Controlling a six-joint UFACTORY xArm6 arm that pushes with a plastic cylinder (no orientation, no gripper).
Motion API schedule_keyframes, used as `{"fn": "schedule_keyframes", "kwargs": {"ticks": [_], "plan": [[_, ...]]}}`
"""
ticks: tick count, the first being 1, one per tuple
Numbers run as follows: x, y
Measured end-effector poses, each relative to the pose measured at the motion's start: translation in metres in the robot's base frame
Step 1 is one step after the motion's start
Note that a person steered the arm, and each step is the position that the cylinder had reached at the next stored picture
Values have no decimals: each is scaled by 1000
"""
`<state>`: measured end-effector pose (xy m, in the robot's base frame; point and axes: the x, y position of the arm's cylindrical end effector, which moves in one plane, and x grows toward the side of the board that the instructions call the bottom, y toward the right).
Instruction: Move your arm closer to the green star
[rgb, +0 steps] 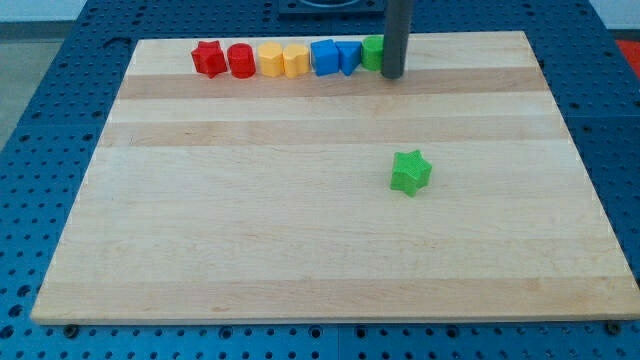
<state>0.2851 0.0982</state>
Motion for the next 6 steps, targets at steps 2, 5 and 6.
{"fn": "schedule_keyframes", "kwargs": {"ticks": [2,5,6], "plan": [[72,113],[265,80],[254,21]]}}
